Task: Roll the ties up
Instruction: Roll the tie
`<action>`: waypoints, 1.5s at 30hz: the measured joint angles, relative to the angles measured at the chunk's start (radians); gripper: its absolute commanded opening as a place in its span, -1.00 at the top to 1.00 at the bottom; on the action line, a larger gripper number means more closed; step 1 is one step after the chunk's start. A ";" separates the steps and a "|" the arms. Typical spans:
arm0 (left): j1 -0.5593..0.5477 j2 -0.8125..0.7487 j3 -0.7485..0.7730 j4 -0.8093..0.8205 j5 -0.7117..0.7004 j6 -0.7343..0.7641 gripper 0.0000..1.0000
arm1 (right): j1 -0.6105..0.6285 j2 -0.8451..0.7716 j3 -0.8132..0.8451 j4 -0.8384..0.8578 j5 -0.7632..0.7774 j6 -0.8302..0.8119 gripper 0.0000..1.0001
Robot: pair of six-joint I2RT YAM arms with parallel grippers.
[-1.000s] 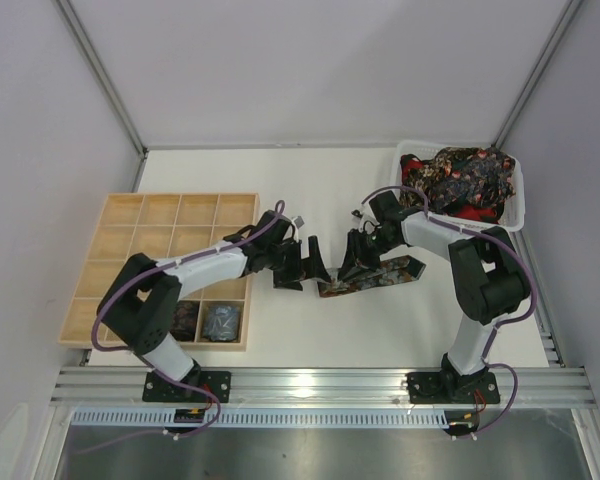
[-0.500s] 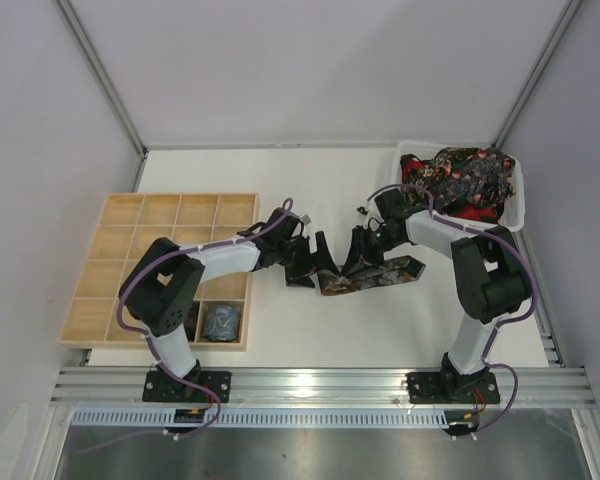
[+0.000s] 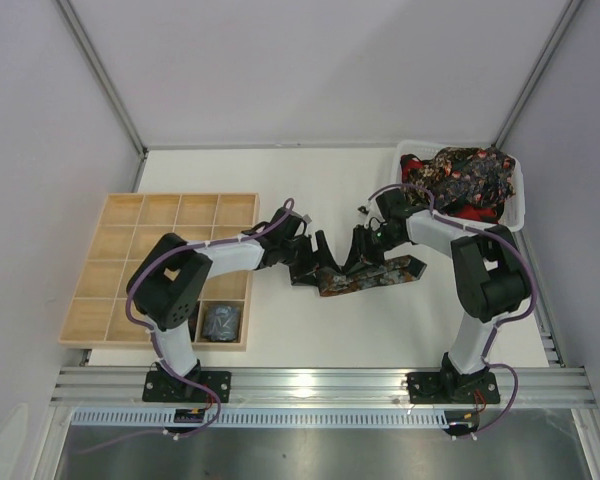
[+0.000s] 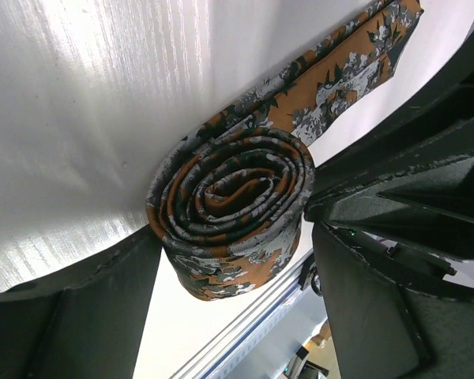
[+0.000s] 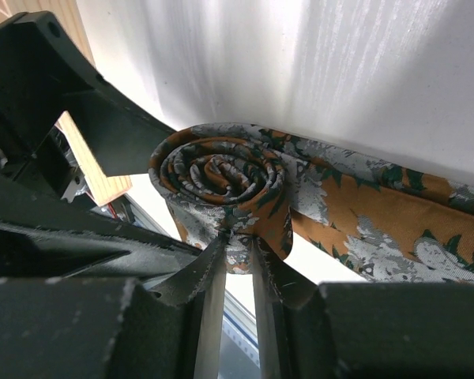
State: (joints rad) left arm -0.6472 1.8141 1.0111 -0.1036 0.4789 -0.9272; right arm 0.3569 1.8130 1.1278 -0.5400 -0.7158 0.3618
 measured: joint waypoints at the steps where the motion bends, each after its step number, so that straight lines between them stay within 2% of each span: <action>1: 0.000 0.000 0.000 0.000 0.000 0.000 -0.61 | 0.000 0.004 0.000 0.000 0.000 0.000 0.53; 4: 0.000 0.000 0.005 -0.007 0.000 0.000 -0.61 | 0.000 0.017 0.000 0.002 0.000 0.000 0.62; 13: 0.000 0.000 0.013 -0.016 0.000 0.000 -0.60 | -0.006 0.031 -0.001 0.011 0.004 0.003 0.61; 20: 0.003 0.009 0.014 -0.019 0.000 0.000 -0.39 | -0.006 0.043 -0.001 0.016 0.003 0.003 0.62; 25: 0.005 0.051 0.064 -0.080 -0.001 0.010 0.22 | -0.001 0.044 -0.001 0.020 0.004 0.004 0.62; 29: 0.005 0.068 0.138 -0.185 -0.014 0.042 0.31 | 0.011 0.044 -0.001 0.034 0.008 0.017 0.62; 36: 0.004 0.071 0.227 -0.390 -0.067 0.099 0.80 | 0.070 0.044 -0.001 0.070 0.031 0.059 0.71; 40: -0.003 0.085 0.298 -0.513 -0.122 0.126 0.91 | 0.099 0.048 -0.002 0.104 0.036 0.091 0.81; 45: -0.032 0.117 0.398 -0.647 -0.206 0.150 0.88 | 0.113 0.062 -0.024 0.173 0.023 0.157 0.90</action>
State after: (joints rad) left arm -0.6796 1.9316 1.4094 -0.7506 0.2726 -0.7773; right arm 0.4698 1.8751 1.1034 -0.3672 -0.6926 0.5190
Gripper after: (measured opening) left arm 0.382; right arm 0.072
